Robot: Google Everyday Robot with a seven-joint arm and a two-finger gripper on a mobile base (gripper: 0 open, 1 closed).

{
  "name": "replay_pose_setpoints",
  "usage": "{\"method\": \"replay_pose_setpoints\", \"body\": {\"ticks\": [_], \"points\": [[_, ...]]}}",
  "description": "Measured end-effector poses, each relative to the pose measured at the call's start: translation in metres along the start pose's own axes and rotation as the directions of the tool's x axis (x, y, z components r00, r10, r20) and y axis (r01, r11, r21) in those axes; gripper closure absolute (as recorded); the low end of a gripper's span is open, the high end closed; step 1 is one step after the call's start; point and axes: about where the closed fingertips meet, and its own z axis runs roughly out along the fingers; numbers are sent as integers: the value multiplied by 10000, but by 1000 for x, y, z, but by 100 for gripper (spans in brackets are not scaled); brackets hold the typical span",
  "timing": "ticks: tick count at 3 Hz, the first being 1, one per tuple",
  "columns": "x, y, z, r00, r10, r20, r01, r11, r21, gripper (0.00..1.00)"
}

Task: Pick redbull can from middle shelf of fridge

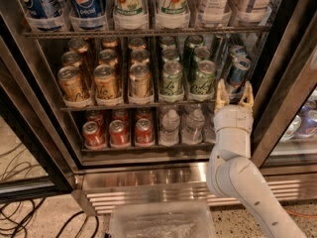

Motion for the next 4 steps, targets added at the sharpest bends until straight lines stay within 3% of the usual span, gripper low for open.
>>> {"method": "replay_pose_setpoints", "body": {"ticks": [1,3,4], "points": [[1,-3,6,10000,-35,27,35,9999,125,54],[5,-7,19,9999,-135,-12,135,9993,338,45],[10,-7,25,9998,-165,-101,168,9991,376,46]]}}
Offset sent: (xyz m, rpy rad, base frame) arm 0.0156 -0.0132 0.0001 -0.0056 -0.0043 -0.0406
